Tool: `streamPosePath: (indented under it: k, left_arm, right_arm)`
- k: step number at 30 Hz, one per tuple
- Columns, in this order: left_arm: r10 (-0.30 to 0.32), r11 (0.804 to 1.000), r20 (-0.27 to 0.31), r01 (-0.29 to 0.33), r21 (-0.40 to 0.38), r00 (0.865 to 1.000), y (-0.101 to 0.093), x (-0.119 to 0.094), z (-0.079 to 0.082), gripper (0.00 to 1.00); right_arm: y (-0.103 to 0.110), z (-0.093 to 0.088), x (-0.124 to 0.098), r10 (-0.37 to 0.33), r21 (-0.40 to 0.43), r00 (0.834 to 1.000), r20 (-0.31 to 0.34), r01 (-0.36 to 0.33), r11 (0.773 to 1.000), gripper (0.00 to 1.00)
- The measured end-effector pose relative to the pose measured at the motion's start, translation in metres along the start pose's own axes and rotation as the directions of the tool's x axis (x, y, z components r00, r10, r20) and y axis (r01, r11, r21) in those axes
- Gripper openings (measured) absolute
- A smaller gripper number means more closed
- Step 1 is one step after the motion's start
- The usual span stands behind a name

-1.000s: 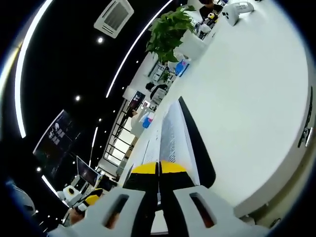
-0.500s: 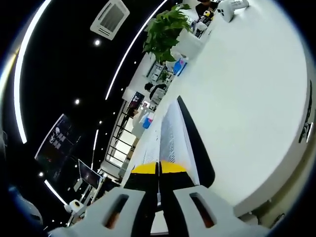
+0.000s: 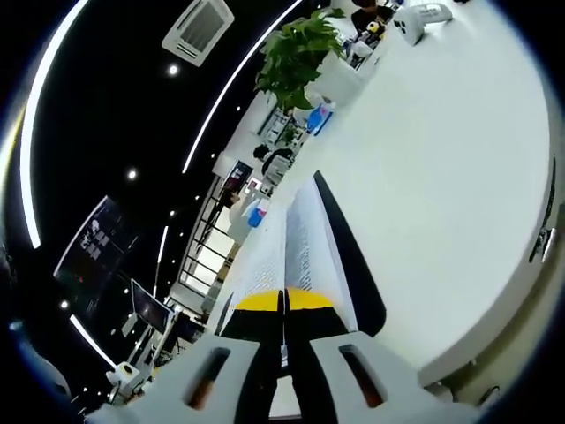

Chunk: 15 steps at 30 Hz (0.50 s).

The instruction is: Flip through the bound document one page at a time

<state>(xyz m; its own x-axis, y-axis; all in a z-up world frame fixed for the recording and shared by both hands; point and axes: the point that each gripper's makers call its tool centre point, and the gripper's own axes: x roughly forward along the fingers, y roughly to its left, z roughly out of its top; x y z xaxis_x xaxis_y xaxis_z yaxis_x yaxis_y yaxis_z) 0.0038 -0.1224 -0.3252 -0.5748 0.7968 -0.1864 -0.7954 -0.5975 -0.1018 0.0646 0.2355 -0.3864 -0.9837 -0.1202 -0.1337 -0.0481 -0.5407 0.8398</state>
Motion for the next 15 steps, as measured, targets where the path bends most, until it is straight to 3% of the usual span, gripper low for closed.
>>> streamPosePath:
  k: [5,15]
  left_arm:
    - [0.017,1.000,0.012,-0.017,0.010,1.000,0.004,-0.009,-0.003,0.26]
    - [0.043,0.999,0.041,-0.042,-0.024,0.998,0.014,-0.023,-0.006,0.26]
  right_arm:
    - [-0.003,0.000,0.003,-0.058,-0.121,0.998,-0.012,0.056,0.991,0.01]
    - [0.002,-0.004,0.004,-0.099,-0.123,0.994,-0.035,0.094,0.988,0.01]
